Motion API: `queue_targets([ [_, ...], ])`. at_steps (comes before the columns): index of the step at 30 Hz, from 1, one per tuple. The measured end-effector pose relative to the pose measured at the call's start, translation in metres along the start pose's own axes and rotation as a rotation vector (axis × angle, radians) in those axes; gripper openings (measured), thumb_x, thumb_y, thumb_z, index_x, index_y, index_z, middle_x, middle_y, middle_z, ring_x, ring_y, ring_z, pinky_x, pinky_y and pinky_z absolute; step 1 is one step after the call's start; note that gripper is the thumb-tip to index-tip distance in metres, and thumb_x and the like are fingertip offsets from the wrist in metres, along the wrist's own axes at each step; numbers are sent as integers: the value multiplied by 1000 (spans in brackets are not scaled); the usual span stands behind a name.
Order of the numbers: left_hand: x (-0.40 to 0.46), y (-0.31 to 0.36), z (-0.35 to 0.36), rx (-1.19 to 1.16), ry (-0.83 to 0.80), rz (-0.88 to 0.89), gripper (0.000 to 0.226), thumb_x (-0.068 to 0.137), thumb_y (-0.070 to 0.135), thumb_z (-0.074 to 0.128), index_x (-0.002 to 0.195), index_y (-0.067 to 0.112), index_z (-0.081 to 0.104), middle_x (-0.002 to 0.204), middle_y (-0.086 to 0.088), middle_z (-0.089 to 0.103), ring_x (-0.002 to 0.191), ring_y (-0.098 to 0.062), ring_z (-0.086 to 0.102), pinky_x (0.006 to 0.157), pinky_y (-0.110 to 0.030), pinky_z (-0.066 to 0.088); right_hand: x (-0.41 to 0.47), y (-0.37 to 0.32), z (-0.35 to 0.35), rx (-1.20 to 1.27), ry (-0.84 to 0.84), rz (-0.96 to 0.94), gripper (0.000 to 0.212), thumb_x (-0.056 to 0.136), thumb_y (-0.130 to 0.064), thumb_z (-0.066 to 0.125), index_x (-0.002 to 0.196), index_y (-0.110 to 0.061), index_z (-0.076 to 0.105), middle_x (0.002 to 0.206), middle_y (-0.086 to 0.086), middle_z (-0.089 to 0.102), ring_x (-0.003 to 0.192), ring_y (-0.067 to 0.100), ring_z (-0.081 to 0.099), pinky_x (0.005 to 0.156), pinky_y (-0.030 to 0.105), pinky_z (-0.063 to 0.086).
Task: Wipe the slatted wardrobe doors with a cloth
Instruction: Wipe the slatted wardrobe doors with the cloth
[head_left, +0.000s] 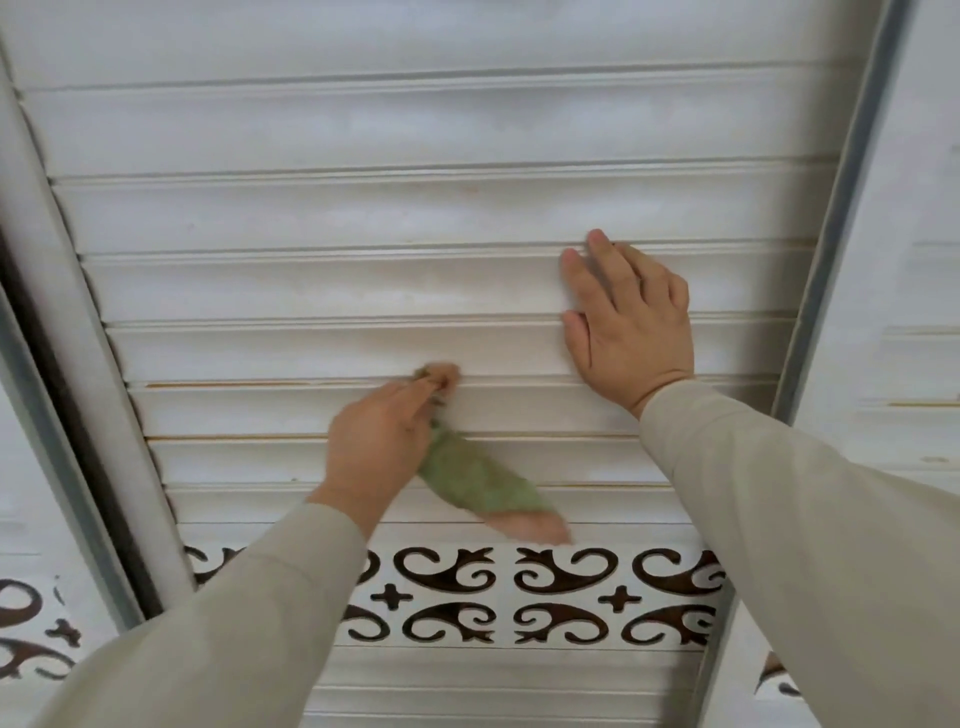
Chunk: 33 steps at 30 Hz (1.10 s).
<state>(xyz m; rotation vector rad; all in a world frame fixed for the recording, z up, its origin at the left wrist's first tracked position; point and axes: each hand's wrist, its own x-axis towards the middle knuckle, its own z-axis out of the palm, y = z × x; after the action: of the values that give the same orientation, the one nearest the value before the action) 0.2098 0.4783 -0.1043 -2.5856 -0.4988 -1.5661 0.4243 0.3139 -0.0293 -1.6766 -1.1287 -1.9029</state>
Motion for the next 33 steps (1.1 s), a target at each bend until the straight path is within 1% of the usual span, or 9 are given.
queue_targets([
  [7, -12, -44, -48, 17, -13, -366, 40, 96, 23, 40, 120, 22, 71, 96, -8, 73, 87, -38, 67, 78, -44, 53, 7, -16, -11, 42, -31, 165, 49, 80, -33, 60, 122, -8, 62, 135, 16, 56, 118, 35, 47, 92, 44, 37],
  [11, 3, 4, -22, -50, -110, -141, 34, 93, 22, 46, 113, 25, 74, 95, -5, 75, 80, -34, 69, 69, -40, 57, 42, -85, -25, 164, -43, 218, 44, 76, -26, 61, 116, -7, 61, 129, 15, 56, 115, 34, 48, 92, 44, 35],
  [14, 14, 25, -14, -37, -169, -77, 44, 85, 29, 34, 101, 26, 75, 84, 0, 72, 73, -33, 66, 59, -38, 54, 67, -124, -22, 317, -53, 96, 52, 82, -27, 57, 131, -9, 58, 141, 16, 49, 131, 36, 42, 105, 47, 32],
  [17, 5, 3, -26, 23, -149, -50, 34, 92, 23, 47, 112, 31, 73, 91, 2, 74, 77, -30, 68, 59, -36, 55, 65, -112, -5, 204, -158, 58, 55, 96, -33, 49, 147, -12, 43, 156, 13, 35, 143, 32, 31, 116, 47, 22],
  [22, -17, -100, -76, 126, -74, -606, 36, 101, 22, 45, 129, 36, 64, 96, -10, 71, 84, -34, 63, 74, -38, 52, 42, -86, 8, 96, -168, 19, 57, 100, -42, 42, 149, -14, 40, 158, 12, 32, 146, 32, 28, 118, 50, 18],
  [24, -15, -110, -82, 86, -66, -683, 36, 102, 26, 41, 127, 38, 64, 88, -4, 68, 76, -26, 59, 72, -34, 48, 45, -94, 6, 94, -143, 70, 55, 96, -40, 48, 144, -12, 46, 154, 14, 38, 143, 34, 31, 117, 52, 20],
  [28, -11, -80, -67, 201, -106, -562, 31, 102, 31, 38, 120, 32, 63, 86, -3, 65, 77, -30, 61, 69, -37, 47, 64, -137, -2, 151, -136, 303, 55, 84, -33, 54, 129, -3, 54, 143, 23, 46, 137, 43, 36, 114, 57, 22],
  [30, -7, -54, -57, 110, -137, -392, 33, 100, 28, 41, 120, 31, 67, 98, 0, 71, 84, -29, 65, 71, -34, 50, 79, -168, -3, 252, -116, 241, 54, 82, -30, 55, 130, -5, 55, 141, 22, 47, 136, 43, 37, 114, 55, 24],
  [33, 2, -28, -54, 47, -116, -134, 32, 86, 23, 49, 103, 30, 76, 85, 3, 73, 67, -31, 66, 53, -29, 44, 89, -191, 4, 309, -104, 122, 59, 86, -31, 53, 141, -10, 48, 150, 16, 40, 141, 37, 32, 116, 52, 21],
])
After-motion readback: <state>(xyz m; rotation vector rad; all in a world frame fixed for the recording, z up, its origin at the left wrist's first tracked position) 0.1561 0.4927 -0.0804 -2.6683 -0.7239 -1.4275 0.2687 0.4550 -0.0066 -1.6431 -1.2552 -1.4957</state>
